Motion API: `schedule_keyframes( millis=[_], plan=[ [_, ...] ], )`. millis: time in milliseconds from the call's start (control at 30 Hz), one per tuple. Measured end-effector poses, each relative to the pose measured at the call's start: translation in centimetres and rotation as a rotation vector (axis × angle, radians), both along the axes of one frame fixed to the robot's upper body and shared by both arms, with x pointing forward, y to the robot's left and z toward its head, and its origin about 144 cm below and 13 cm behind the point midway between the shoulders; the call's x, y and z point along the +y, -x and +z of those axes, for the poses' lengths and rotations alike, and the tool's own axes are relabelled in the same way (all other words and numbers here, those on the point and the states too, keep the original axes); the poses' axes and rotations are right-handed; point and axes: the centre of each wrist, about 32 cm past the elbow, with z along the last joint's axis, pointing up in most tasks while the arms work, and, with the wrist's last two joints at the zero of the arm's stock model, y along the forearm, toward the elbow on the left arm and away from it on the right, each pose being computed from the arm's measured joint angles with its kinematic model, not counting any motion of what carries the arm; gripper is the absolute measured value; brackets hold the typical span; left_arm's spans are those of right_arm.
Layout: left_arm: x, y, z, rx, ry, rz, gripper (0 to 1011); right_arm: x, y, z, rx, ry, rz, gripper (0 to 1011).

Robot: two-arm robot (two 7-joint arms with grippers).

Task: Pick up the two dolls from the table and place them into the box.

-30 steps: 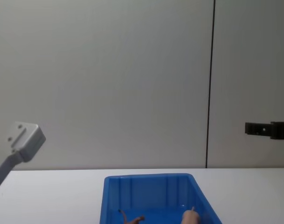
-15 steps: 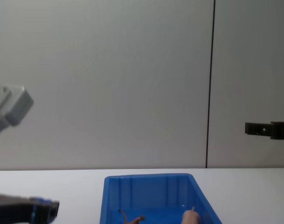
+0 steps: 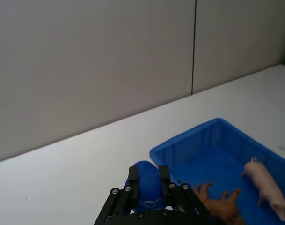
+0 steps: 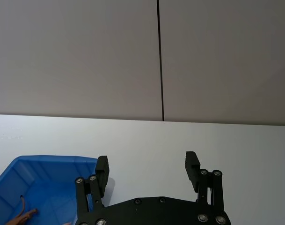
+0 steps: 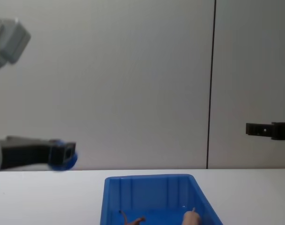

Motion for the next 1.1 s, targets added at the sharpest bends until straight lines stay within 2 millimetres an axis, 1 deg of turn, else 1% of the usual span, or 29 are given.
schedule_keyframes(
  millis=[233, 533, 933, 1100],
  plan=[
    [-0.3, -0.8, 1.2, -0.045, 0.04, -0.09, 238, 0.0, 0.0, 0.0, 0.0, 0.0, 0.0, 1001],
    [-0.9, -2.0, 1.9, -0.047, 0.093, -0.218, 194, 0.0, 0.0, 0.0, 0.0, 0.0, 0.0, 1001],
    [-1.8, -3.8, 1.7, 0.025, 0.139, -0.39, 138, 0.0, 0.0, 0.0, 0.0, 0.0, 0.0, 1001],
    [-2.2, -4.7, 1.3, 0.076, 0.153, -0.459, 138, 0.0, 0.0, 0.0, 0.0, 0.0, 0.0, 1001]
  ],
)
